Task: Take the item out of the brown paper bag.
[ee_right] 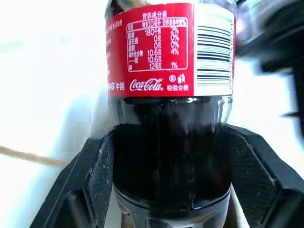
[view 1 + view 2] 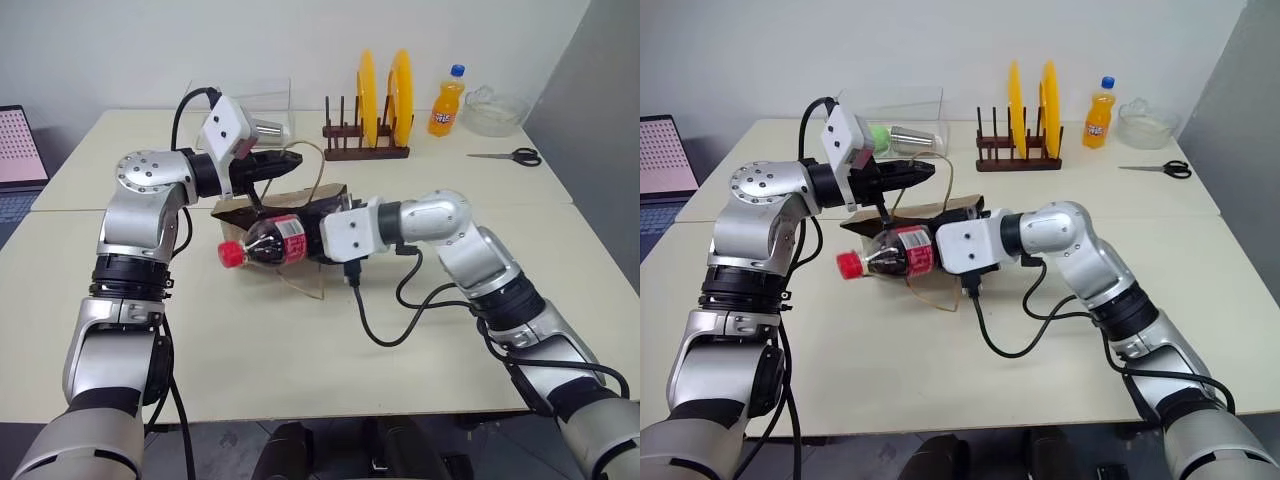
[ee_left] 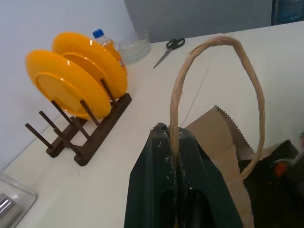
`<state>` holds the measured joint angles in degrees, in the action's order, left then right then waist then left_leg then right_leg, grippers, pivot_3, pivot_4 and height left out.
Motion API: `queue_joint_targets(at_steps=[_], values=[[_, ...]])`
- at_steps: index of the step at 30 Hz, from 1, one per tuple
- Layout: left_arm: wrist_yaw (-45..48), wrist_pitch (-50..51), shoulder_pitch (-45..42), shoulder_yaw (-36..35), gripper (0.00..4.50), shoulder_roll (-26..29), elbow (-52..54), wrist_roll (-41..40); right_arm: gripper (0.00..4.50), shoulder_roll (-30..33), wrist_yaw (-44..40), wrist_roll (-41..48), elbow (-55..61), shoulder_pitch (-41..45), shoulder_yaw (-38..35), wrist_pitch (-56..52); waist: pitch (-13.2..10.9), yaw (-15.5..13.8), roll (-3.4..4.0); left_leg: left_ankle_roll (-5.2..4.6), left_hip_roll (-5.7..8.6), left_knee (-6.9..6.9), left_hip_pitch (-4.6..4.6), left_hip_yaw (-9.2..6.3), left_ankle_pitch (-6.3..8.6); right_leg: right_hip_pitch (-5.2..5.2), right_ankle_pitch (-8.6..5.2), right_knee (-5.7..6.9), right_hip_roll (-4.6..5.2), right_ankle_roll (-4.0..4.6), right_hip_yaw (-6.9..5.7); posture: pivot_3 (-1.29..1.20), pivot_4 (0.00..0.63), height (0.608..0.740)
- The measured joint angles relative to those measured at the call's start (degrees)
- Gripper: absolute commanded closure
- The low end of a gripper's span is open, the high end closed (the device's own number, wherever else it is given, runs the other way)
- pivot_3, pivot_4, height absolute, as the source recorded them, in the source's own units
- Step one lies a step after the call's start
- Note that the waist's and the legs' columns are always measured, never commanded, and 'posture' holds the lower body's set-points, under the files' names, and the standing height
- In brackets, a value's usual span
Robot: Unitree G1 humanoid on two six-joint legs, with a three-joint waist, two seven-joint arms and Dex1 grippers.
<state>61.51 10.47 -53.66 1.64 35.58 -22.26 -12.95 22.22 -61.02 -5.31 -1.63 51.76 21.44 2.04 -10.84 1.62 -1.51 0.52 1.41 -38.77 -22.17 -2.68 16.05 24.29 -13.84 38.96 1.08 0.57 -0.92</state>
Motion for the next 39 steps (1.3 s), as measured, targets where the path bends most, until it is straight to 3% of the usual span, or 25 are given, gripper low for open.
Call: queue_joint_targets(at_steps=[6, 11, 15, 20, 25, 32, 36, 39], values=[[-0.12, -0.94, -0.09, 0.32, 4.5, -1.07, -0.24, 0.48, 1.61, 4.39, 0.43, 8.52, 7.26, -1.89, -8.92, -7.23, 0.0, -0.17, 0.0, -0.01, 0.0, -0.01, 0.0, 0.0, 0.0, -0.02, 0.0, -0.01, 0.02, 0.0, 0.0, 0.0, 0.15, 0.74], [0.0, -1.28, -0.1, 0.32, 4.5, -0.91, -0.62, 0.78, 1.61, 13.98, 3.08, 9.23, 10.93, -6.82, -17.43, -12.75, 0.0, -0.38, 0.0, -0.02, 0.01, 0.0, -0.02, 0.03, 0.01, -0.03, -0.01, -0.04, 0.02, -0.01, 0.0, 0.0, 0.15, 0.74], [0.42, -2.3, -0.03, 0.32, 4.5, -0.65, -0.73, 0.88, 1.61, 23.09, 3.58, 5.93, 8.22, -13.38, -19.7, -10.69, -0.01, -0.63, -0.02, -0.03, 0.01, 0.01, -0.02, 0.11, 0.01, -0.04, -0.01, -0.06, 0.02, -0.02, 0.03, 0.0, 0.15, 0.74], [0.47, -3.36, -0.1, 0.37, 4.5, -1.18, -1.15, 1.09, 1.61, 29.25, 3.58, -3.53, -2.05, -16.94, -13.13, -0.86, -0.01, 0.0, -0.02, -0.04, -0.04, 0.03, 0.11, 0.33, 0.01, -0.04, -0.08, -0.02, -0.01, -0.14, 0.17, 0.0, 0.15, 0.74], [0.63, -3.48, -0.17, 0.39, 4.5, -1.7, -1.17, 1.15, 1.61, 27.87, 4.69, -12.16, -16.55, -13.73, -4.84, 6.94, -0.07, 0.24, 0.01, -0.03, -0.05, 0.02, 0.13, 0.46, 0.01, -0.01, -0.02, 0.0, -0.02, -0.04, 0.29, 0.0, 0.15, 0.74], [0.6, -3.43, -0.1, 0.38, 4.5, -1.74, -0.93, 1.13, 1.61, 25.08, 4.54, -16.19, -27.4, -6.07, -0.5, 13.95, -0.08, 0.01, 0.02, -0.01, -0.06, 0.02, 0.09, 0.43, 0.0, -0.02, -0.01, -0.03, -0.01, -0.03, 0.23, 0.0, 0.15, 0.74], [0.57, -3.39, 0.04, 0.38, 4.5, -1.68, -0.67, 1.13, 0.2, 24.01, 4.79, -18.26, -31.73, -2.95, 0.83, 16.4, -0.08, 0.07, 0.03, -0.01, -0.05, -0.01, 0.11, 0.49, 0.0, -0.04, 0.02, -0.04, 0.0, -0.08, 0.29, 0.0, 0.15, 0.74], [0.6, -3.18, 0.27, 0.36, 4.5, -1.62, -0.13, 0.96, 0.05, 23.89, 4.46, -18.68, -33.12, -1.14, 1.16, 16.66, -0.08, 0.04, 0.02, -0.01, -0.05, -0.01, 0.12, 0.45, 0.0, -0.05, 0.02, -0.02, 0.0, -0.07, 0.26, 0.0, 0.15, 0.74]])
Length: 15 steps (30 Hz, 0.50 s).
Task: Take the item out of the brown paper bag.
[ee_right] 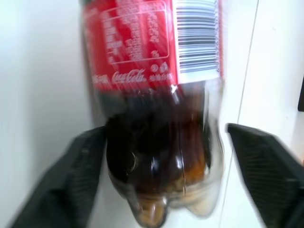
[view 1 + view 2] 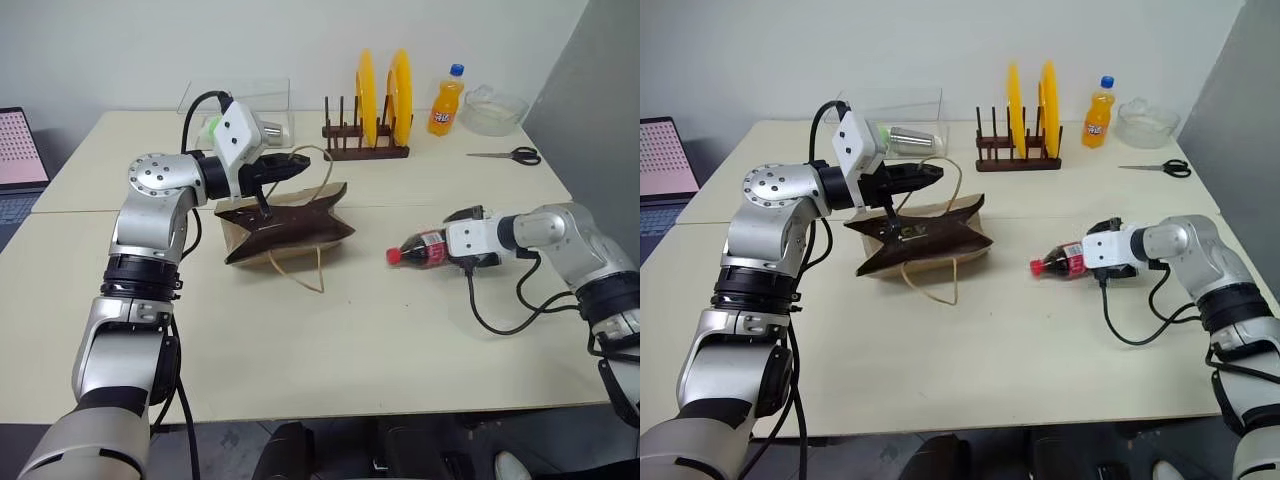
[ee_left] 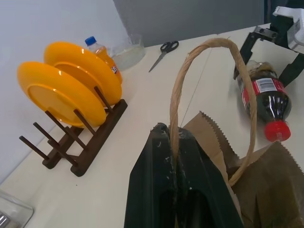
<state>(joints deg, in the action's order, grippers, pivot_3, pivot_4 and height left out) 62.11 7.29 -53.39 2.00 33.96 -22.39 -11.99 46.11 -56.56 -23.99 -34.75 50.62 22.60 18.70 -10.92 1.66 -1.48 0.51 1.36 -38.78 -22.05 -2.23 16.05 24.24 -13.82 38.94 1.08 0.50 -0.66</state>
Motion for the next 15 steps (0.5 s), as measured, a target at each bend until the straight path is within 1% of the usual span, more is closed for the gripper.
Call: queue_joint_targets(at_steps=[2, 5, 8, 10, 12, 13, 15], values=[[0.05, 0.17, 0.31, 0.0, 4.5, 0.0, 0.3, -0.28, 0.05, 0.11, -1.56, 0.56, 0.5, 0.26, -0.05, -0.39, 0.0, 0.0, 0.0, 0.0, 0.0, 0.01, 0.0, -0.01, 0.0, 0.0, 0.0, 0.0, 0.0, 0.0, 0.0, 0.0, 0.15, 0.74], [0.1, 0.46, 0.64, -0.04, 4.5, 0.1, 0.33, -0.41, 0.05, 2.37, -6.85, 4.5, 6.24, -1.35, -1.75, -3.9, -0.02, -0.1, 0.03, 0.0, 0.0, 0.01, -0.05, -0.03, 0.0, 0.01, 0.0, -0.02, 0.01, 0.0, -0.03, 0.0, 0.15, 0.74], [0.35, 0.6, 0.73, -0.11, 4.5, 0.42, 0.18, -0.5, 0.05, 6.32, -11.96, 11.92, 17.04, -4.8, -8.07, -12.06, -0.02, -0.31, 0.03, 0.0, 0.0, -0.01, -0.07, -0.07, 0.01, -0.01, 0.0, -0.04, 0.02, 0.0, -0.07, 0.0, 0.15, 0.74], [0.32, 0.54, 0.59, -0.18, 4.5, 0.53, -0.12, -0.53, 0.05, 7.51, -13.52, 19.36, 26.97, -9.35, -14.53, -21.25, -0.02, -0.53, 0.03, -0.01, 0.0, 0.0, -0.05, -0.16, 0.01, -0.07, 0.0, -0.05, 0.02, 0.0, -0.14, 0.0, 0.15, 0.74], [0.13, 0.05, 0.31, -0.2, 4.5, 0.66, -0.76, -0.47, 0.05, 5.97, -12.63, 27.17, 37.59, -14.91, -20.29, -30.24, -0.01, -0.58, 0.02, -0.01, -0.01, 0.0, 0.0, -0.24, 0.01, -0.12, 0.0, -0.02, 0.02, -0.01, -0.17, 0.0, 0.15, 0.74], [0.07, -0.25, 0.16, -0.2, 4.5, 0.72, -1.1, -0.41, 0.05, 3.45, -10.42, 30.67, 43.17, -18.23, -23.03, -33.78, 0.01, -0.53, -0.02, -0.01, -0.03, 0.0, 0.02, -0.3, 0.01, -0.15, -0.01, -0.01, 0.01, -0.02, -0.21, 0.0, 0.15, 0.74], [0.04, -0.69, -0.42, -0.15, 4.5, 0.77, -2.18, -0.32, 0.05, -3.03, -5.42, 36.26, 53.01, -23.47, -24.82, -38.79, 0.01, -0.36, -0.01, 0.0, -0.03, 0.01, 0.04, -0.32, 0.01, -0.13, -0.07, 0.05, -0.01, -0.11, -0.18, 0.0, 0.15, 0.74]])
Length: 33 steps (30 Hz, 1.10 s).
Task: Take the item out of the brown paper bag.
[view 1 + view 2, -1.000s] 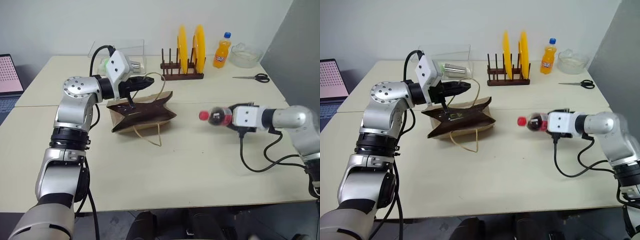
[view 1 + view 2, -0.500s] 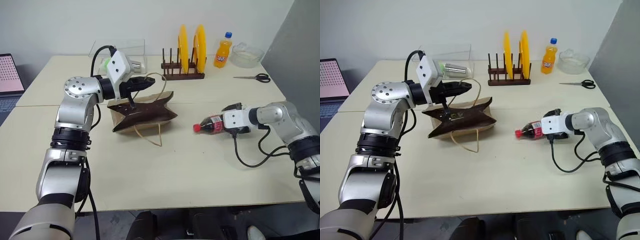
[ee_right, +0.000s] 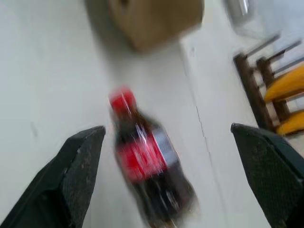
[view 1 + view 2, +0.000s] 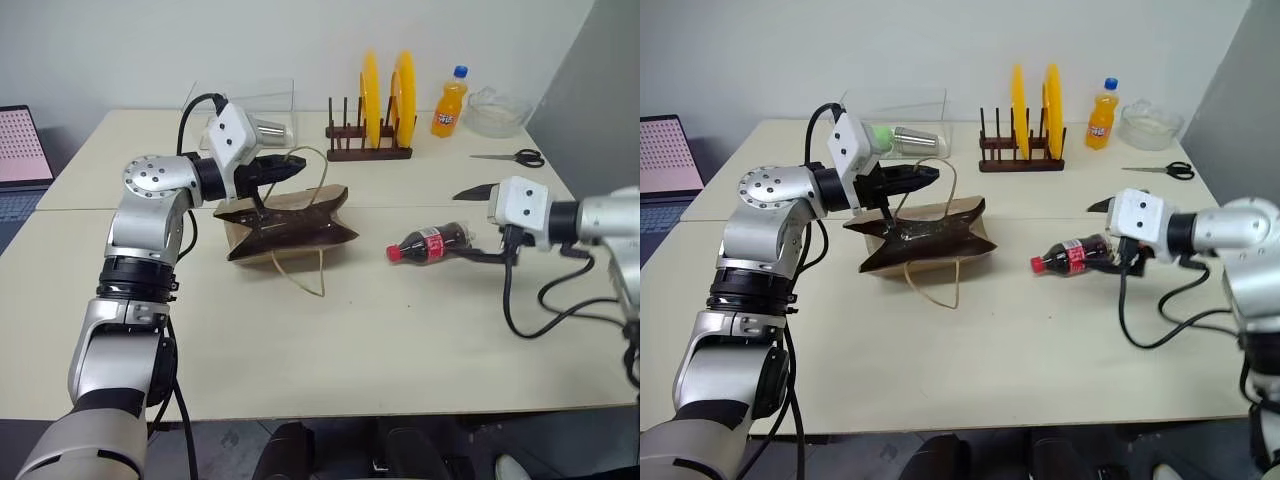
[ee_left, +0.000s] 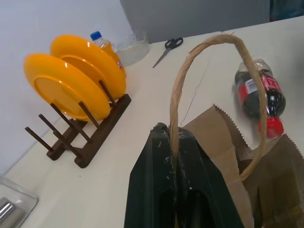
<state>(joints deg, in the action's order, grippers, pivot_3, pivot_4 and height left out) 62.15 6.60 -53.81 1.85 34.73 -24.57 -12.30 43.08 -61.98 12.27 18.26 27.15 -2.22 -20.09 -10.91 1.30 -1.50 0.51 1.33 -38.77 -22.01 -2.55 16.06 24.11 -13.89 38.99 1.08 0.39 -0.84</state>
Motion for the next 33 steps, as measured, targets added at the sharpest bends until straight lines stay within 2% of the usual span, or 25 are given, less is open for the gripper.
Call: queue_joint_targets(at_steps=[4, 8, 11, 20, 25, 27, 31, 33], values=[[0.38, -1.63, -1.18, 0.0, 4.5, 0.6, -3.22, 0.46, 0.05, -14.11, 14.32, 2.94, 14.04, -10.39, -0.03, -3.97, 0.02, -0.14, -0.02, 0.02, 0.06, -0.01, -0.01, -0.06, -0.01, 0.01, -0.07, 0.0, 0.02, -0.13, -0.01, 0.0, 0.15, 0.74], [1.12, -3.15, -2.88, 0.01, 4.5, 1.31, -7.19, 1.42, 0.05, -20.57, 24.34, -0.14, 17.44, -14.83, 3.99, -4.16, 0.02, -0.19, -0.03, 0.01, 0.1, -0.07, -0.01, 0.01, -0.01, -0.01, -0.07, -0.04, 0.02, -0.17, 0.05, 0.0, 0.15, 0.74], [1.56, -3.38, -4.75, 0.0, 3.88, 1.63, -9.22, 1.88, 0.0, -22.87, 28.52, -2.67, 16.9, -15.31, 6.83, -3.73, 0.02, -0.17, -0.03, 0.0, 0.09, -0.07, -0.01, 0.0, -0.01, 0.0, -0.08, -0.04, 0.0, -0.19, 0.03, 0.0, 0.15, 0.74], [2.4, -3.45, -3.81, -0.76, 1.12, 4.56, -7.3, 1.91, 0.0, -23.2, 30.98, -4.39, 14.26, -15.22, 8.04, -0.05, 0.02, 0.25, -0.03, -0.01, 0.07, -0.01, 0.0, -0.01, 0.0, 0.02, -0.08, -0.04, -0.01, -0.19, 0.03, 0.0, 0.15, 0.74], [0.39, -0.88, 1.22, -4.86, 1.12, 8.07, 0.82, 0.54, 0.0, -22.7, 30.69, -4.28, 12.67, -15.2, 7.95, 1.92, 0.02, 0.3, -0.03, -0.01, 0.06, 0.0, -0.01, -0.03, 0.0, 0.03, -0.08, -0.04, -0.01, -0.18, 0.02, 0.0, 0.15, 0.74], [-3.06, 2.05, 4.68, -8.03, 1.12, 9.15, 6.37, -0.47, 0.0, -22.26, 30.55, -4.22, 12.06, -15.28, 7.8, 2.91, 0.02, 0.31, -0.03, -0.01, 0.06, -0.01, 0.0, -0.03, 0.0, 0.01, -0.08, -0.04, 0.0, -0.18, 0.04, 0.0, 0.15, 0.74], [-14.12, 11.61, 15.41, -16.48, 1.12, 9.69, 18.94, -2.07, 0.0, -21.88, 31.5, -4.31, 10.32, -17.13, 5.71, 4.61, 0.02, 0.25, -0.03, -0.01, 0.05, 0.0, 0.01, -0.07, 0.01, 0.01, -0.08, -0.02, 0.0, -0.18, 0.04, 0.0, 0.15, 0.74], [-20.39, 17.66, 23.07, -22.35, 1.12, 7.05, 28.47, -3.93, 0.0, -22.16, 32.8, -4.41, 10.19, -18.49, 4.94, 5.2, 0.04, 0.22, 0.01, 0.0, 0.05, 0.01, 0.05, -0.03, 0.01, -0.02, -0.08, -0.07, 0.04, -0.18, 0.08, 0.0, 0.15, 0.74]])
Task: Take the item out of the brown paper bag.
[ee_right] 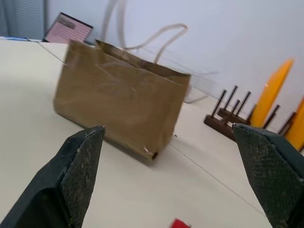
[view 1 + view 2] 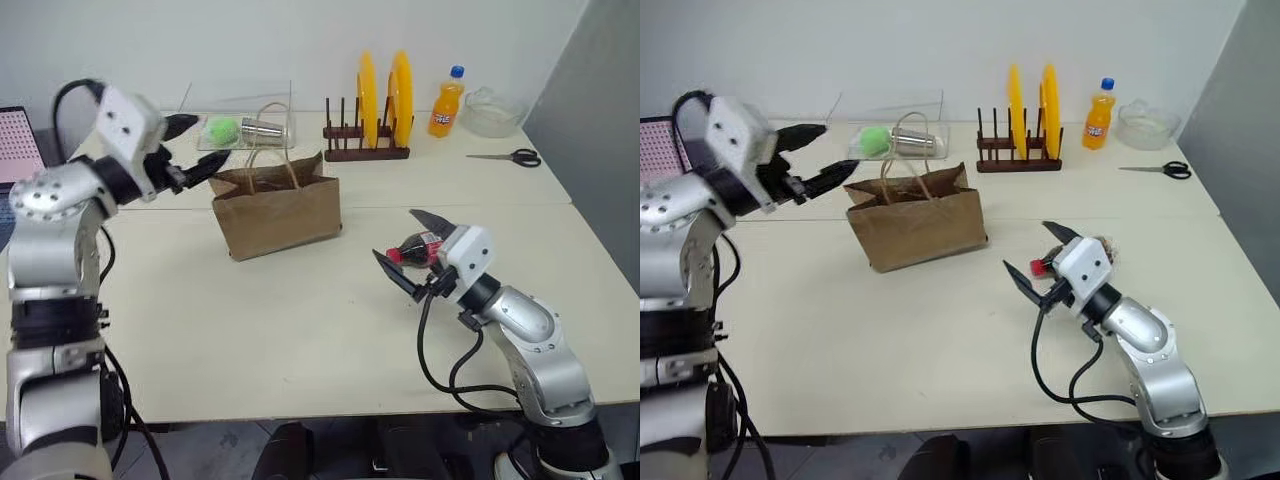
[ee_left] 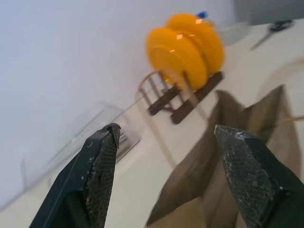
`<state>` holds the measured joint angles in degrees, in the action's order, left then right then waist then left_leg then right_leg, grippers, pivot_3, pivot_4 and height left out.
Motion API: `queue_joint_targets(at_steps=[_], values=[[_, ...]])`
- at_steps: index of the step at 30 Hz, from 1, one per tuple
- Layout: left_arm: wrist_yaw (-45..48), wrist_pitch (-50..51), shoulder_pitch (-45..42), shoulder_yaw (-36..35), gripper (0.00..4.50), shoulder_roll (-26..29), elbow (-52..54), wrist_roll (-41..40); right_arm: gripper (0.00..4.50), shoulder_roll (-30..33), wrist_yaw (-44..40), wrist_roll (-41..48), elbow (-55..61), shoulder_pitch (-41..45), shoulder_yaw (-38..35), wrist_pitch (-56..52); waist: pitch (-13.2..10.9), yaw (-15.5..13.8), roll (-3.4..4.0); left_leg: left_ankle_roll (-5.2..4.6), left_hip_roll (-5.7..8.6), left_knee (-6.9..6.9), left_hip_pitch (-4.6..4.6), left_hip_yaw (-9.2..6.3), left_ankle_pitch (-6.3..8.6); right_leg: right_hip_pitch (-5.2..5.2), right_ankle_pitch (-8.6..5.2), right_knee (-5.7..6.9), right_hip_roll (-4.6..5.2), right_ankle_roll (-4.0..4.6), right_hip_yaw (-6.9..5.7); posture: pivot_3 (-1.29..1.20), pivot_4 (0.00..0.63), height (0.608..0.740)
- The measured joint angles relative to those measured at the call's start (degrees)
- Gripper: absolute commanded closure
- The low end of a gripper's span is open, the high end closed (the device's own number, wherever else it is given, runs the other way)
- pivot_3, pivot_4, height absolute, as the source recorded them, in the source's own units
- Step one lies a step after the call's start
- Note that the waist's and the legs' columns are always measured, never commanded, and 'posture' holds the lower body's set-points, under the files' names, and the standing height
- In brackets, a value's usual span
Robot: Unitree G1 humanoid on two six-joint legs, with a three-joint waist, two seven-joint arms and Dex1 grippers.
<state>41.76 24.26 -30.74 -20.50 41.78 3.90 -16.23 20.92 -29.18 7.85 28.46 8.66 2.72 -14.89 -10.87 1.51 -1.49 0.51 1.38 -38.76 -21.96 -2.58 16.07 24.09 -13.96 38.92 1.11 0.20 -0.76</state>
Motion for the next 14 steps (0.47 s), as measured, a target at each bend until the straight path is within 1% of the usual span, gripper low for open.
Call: queue_joint_targets(at_steps=[2, 4, 6, 8, 10, 12, 14], values=[[-5.04, 4.14, 8.86, -2.36, 1.12, -4.05, 9.07, -0.82, 0.0, -0.77, 1.91, -0.29, -0.2, -2.32, -1.39, 1.13, 0.01, -0.09, -0.01, 0.01, 0.0, 0.03, 0.02, 0.0, 0.0, -0.03, 0.01, -0.07, 0.0, 0.01, 0.02, 0.0, 0.15, 0.74], [-10.63, 7.89, 16.65, -2.5, 1.12, -9.11, 15.9, -0.44, 0.0, -2.02, 3.87, -1.06, -0.83, -4.69, -2.03, 3.27, 0.03, -0.33, -0.06, 0.02, 0.0, 0.0, 0.01, -0.01, 0.01, -0.02, 0.08, -0.03, 0.01, 0.13, 0.02, 0.0, 0.15, 0.74], [-15.4, 8.75, 23.82, -2.23, 1.12, -13.33, 20.81, 1.28, 0.0, -3.36, 5.27, -1.53, -1.38, -7.34, -2.17, 4.98, 0.05, -0.6, -0.09, 0.02, 0.0, 0.01, 0.04, -0.02, 0.01, -0.04, 0.04, -0.04, 0.0, 0.07, 0.02, 0.0, 0.15, 0.74], [-19.57, 6.44, 31.01, -1.0, 1.12, -17.64, 24.22, 4.1, 0.0, -4.57, 6.09, -1.72, -1.98, -10.94, -2.11, 7.11, 0.08, -1.03, -0.08, 0.01, 0.0, 0.02, 0.11, 0.02, 0.01, -0.09, -0.02, -0.04, 0.01, -0.02, 0.06, 0.0, 0.15, 0.74], [-21.8, 2.45, 36.76, 1.57, 1.12, -21.23, 24.84, 6.41, 0.0, -5.91, 6.1, -1.0, -2.37, -13.61, -1.97, 8.07, 0.08, -1.31, -0.08, 0.01, 0.0, 0.02, 0.1, 0.02, 0.01, -0.08, -0.04, -0.06, 0.0, -0.04, 0.05, 0.0, 0.15, 0.74], [-22.5, -0.48, 39.65, 3.82, 1.12, -22.79, 24.78, 7.68, 0.0, -6.64, 6.05, 0.01, -2.37, -14.68, -1.46, 8.24, 0.08, -1.43, -0.09, 0.0, 0.0, 0.02, 0.1, 0.01, 0.01, -0.09, -0.04, -0.06, 0.0, -0.04, 0.03, 0.0, 0.15, 0.74], [-23.17, -3.54, 40.69, 5.2, 1.12, -23.86, 24.64, 8.69, 0.0, -7.07, 6.05, 0.03, -2.37, -14.79, -1.27, 8.62, 0.09, -1.45, -0.09, 0.0, 0.0, 0.01, 0.14, 0.02, 0.01, -0.14, -0.04, -0.05, 0.0, -0.05, 0.02, 0.0, 0.15, 0.74]])
